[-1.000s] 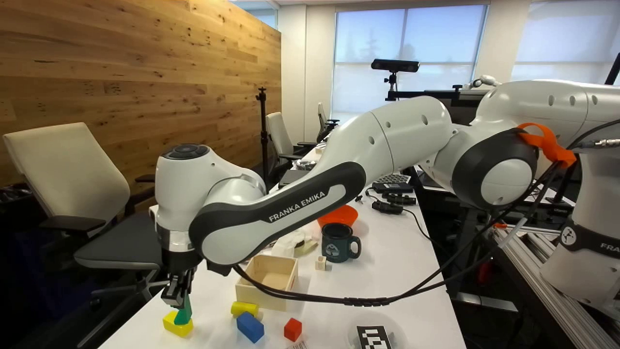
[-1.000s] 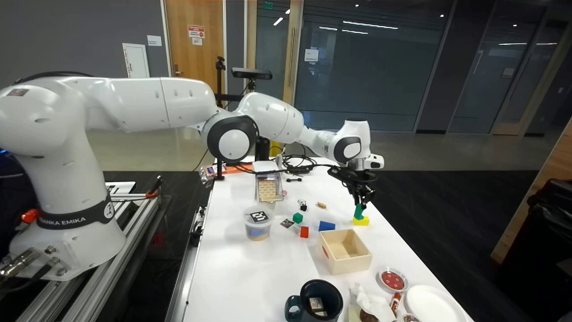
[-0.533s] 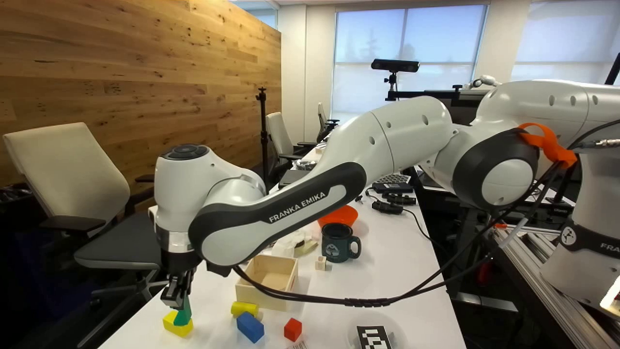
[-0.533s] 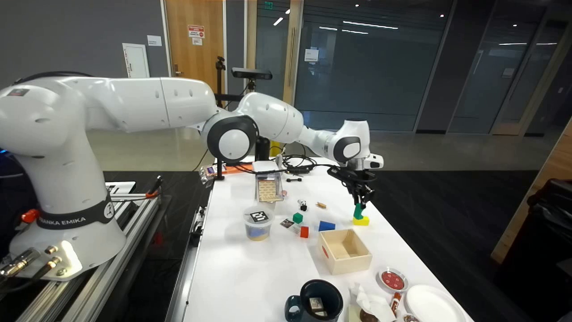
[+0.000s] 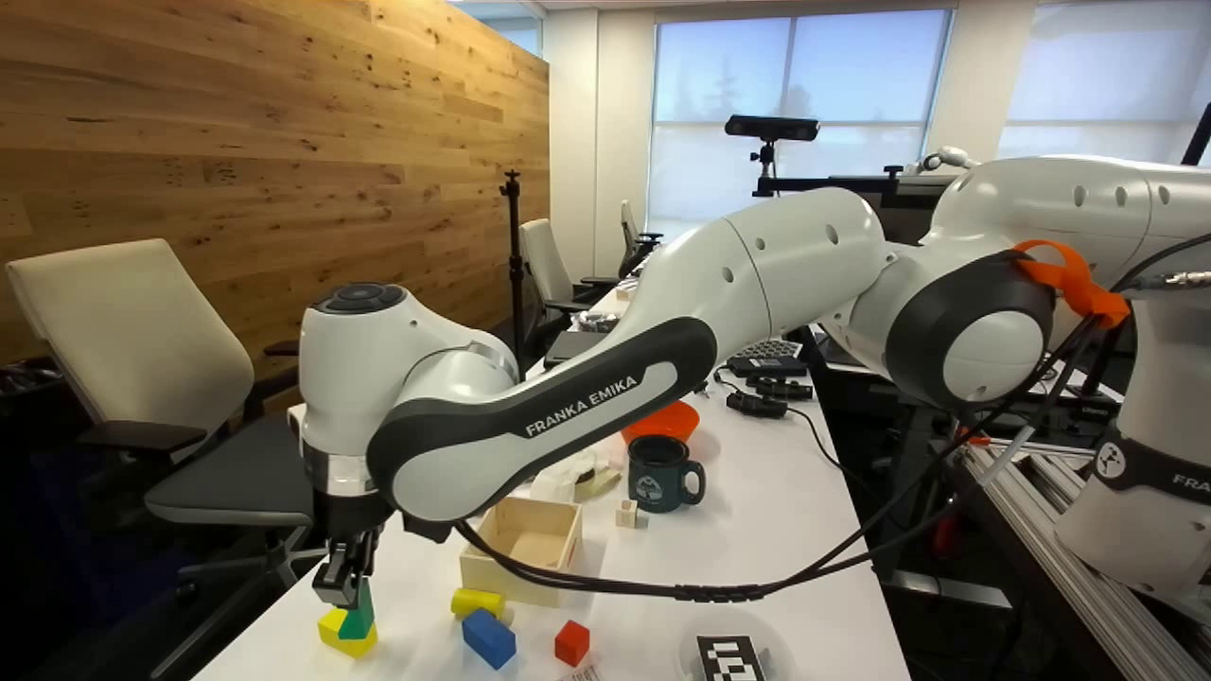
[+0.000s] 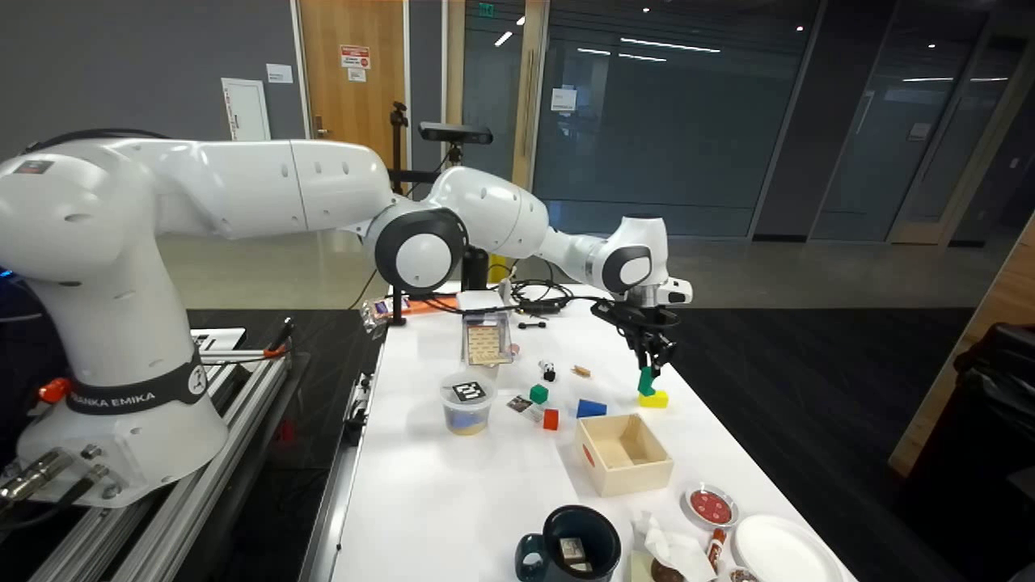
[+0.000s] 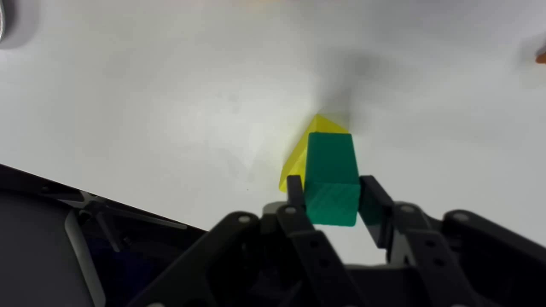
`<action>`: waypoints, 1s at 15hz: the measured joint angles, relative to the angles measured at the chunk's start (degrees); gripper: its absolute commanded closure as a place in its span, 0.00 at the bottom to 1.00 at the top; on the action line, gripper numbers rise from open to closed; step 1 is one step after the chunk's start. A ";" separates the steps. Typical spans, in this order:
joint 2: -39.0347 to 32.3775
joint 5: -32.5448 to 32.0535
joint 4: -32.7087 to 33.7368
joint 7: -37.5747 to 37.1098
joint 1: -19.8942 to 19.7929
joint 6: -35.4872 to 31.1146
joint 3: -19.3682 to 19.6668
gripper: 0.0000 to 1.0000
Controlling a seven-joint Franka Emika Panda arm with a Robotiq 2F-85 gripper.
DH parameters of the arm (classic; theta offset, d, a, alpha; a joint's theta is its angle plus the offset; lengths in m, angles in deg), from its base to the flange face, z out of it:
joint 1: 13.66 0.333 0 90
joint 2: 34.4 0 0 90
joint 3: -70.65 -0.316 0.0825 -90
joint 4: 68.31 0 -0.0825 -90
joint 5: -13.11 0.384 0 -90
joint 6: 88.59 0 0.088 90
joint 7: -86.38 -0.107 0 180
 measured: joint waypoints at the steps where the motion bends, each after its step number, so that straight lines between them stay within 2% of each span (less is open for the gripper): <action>1: 0.00 0.00 0.00 0.00 0.01 0.06 0.00 0.21; 4: 0.00 0.00 0.00 0.00 0.03 0.14 0.00 0.01; 15: 0.21 0.06 0.57 -0.57 -0.02 0.69 -0.02 0.00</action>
